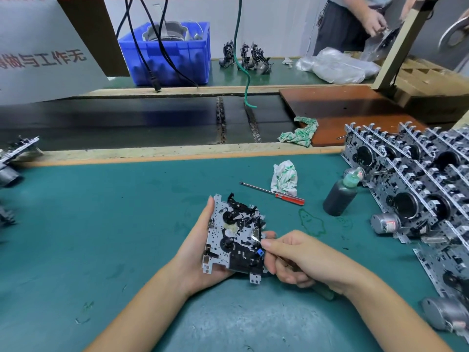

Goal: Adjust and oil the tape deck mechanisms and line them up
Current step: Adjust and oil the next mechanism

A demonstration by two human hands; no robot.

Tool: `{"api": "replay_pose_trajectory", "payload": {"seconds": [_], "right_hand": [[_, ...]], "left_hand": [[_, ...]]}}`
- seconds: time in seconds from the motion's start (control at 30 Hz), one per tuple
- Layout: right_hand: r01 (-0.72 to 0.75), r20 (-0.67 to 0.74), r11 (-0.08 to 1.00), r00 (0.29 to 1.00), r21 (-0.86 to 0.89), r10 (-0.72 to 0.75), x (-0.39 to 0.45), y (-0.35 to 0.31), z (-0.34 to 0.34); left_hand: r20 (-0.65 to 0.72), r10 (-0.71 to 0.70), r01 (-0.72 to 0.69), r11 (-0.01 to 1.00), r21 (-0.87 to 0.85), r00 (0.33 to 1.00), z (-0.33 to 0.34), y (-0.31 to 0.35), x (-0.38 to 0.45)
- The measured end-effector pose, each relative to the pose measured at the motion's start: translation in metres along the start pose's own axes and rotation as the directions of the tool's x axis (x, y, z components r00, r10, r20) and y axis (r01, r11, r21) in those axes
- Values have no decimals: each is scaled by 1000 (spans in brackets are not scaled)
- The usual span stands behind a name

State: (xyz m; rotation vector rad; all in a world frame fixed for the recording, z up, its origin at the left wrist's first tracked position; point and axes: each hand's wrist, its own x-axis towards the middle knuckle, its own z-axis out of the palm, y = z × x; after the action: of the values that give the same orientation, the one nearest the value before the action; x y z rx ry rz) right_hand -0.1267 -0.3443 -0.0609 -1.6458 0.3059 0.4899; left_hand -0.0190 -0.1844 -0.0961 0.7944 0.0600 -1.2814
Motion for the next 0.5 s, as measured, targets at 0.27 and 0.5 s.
{"api": "replay_pose_trajectory", "payload": {"seconds": [0.27,0.5], "right_hand": [[-13,15,1000,1000,6,13,-1,-2,2],[-4,-5,999,1000,-34,3,1,0,5]], "left_hand": [[-4,-3,3,999,-34,1000,-2,0,0],[-73,10,-10,1000,1,997,2,0,-1]]}}
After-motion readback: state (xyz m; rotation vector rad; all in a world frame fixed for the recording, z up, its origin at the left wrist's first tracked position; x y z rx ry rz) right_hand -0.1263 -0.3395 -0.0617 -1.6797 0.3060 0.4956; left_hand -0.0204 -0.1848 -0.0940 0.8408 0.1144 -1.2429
